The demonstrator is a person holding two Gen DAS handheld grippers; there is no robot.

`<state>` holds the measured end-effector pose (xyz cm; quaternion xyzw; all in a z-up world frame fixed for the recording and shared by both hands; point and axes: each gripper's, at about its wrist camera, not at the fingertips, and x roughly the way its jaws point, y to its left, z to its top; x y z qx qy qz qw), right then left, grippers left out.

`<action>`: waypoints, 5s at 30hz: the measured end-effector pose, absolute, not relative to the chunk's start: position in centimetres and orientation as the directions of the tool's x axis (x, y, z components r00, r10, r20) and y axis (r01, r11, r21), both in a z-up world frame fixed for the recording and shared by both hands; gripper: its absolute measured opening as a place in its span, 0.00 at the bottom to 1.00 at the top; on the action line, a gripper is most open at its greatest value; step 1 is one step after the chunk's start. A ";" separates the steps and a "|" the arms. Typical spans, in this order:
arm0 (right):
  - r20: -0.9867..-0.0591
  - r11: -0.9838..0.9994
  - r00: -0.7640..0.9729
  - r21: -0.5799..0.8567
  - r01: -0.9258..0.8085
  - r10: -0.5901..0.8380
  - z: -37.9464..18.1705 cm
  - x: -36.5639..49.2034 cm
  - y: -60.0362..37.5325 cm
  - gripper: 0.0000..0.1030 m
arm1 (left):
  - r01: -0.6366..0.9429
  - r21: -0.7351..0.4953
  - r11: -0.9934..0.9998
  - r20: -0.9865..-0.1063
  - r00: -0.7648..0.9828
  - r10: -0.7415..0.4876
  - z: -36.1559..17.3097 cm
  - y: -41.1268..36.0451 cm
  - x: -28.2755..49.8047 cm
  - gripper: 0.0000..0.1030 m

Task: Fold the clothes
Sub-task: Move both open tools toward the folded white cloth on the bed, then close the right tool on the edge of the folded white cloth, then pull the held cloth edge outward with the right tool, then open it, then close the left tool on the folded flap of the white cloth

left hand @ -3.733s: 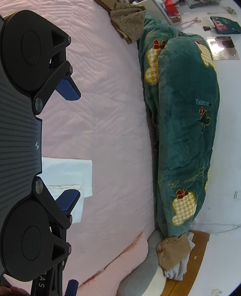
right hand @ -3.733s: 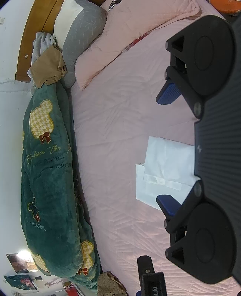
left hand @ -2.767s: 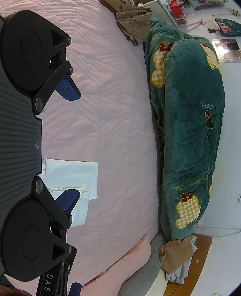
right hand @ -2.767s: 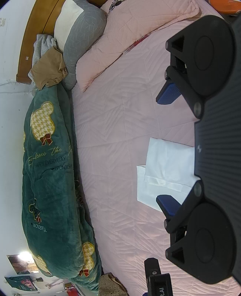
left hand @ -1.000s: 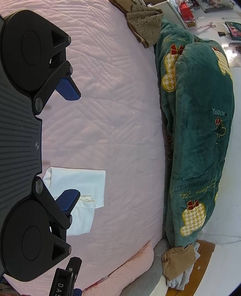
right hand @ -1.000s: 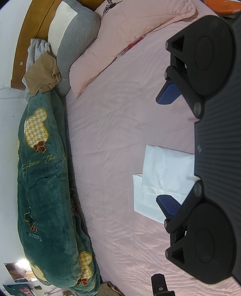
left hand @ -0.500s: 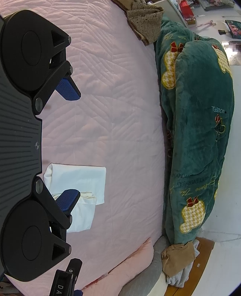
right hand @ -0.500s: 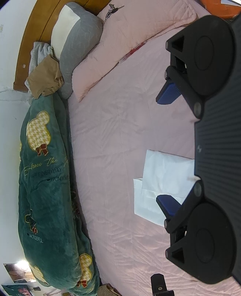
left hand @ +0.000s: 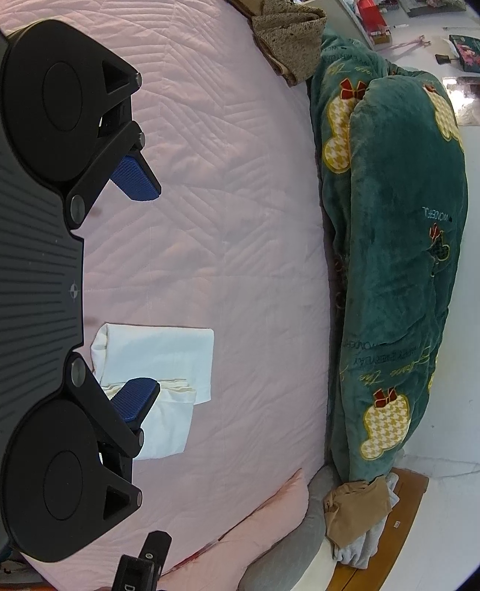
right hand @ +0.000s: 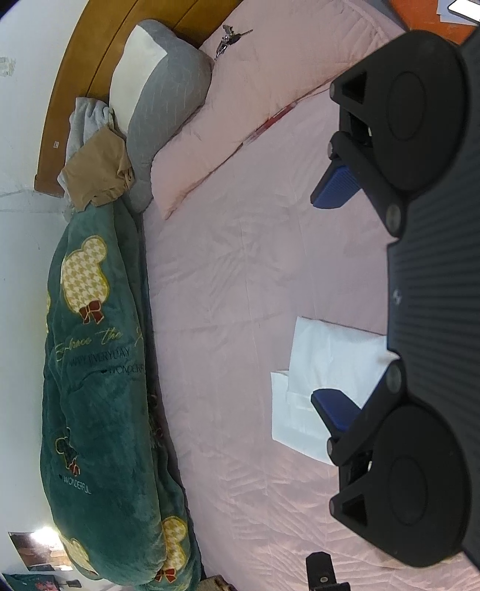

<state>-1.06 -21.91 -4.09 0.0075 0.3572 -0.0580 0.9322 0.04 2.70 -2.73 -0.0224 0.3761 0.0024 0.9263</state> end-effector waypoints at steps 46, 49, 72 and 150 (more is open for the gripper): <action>-0.718 0.986 0.695 -0.135 -0.098 -0.030 -11.5 1.8 -14.2 0.78 | -0.140 0.013 0.990 -0.766 0.635 0.100 -7.9 8.1 -0.7 0.99; -0.738 0.985 0.675 -0.111 -0.129 0.005 -12.2 2.7 -13.5 0.77 | -0.130 0.020 0.991 -0.772 0.628 0.098 -8.6 7.7 -0.1 0.99; -0.805 0.962 0.586 -0.081 -0.261 0.092 -15.5 3.5 -11.2 0.20 | -0.125 0.030 0.992 -0.785 0.612 0.101 -10.2 7.2 1.1 0.99; -0.698 0.976 0.716 0.160 0.145 0.008 -11.7 0.7 -34.2 0.65 | 0.186 0.031 0.982 -0.793 0.603 -0.089 -14.3 -13.2 7.4 0.79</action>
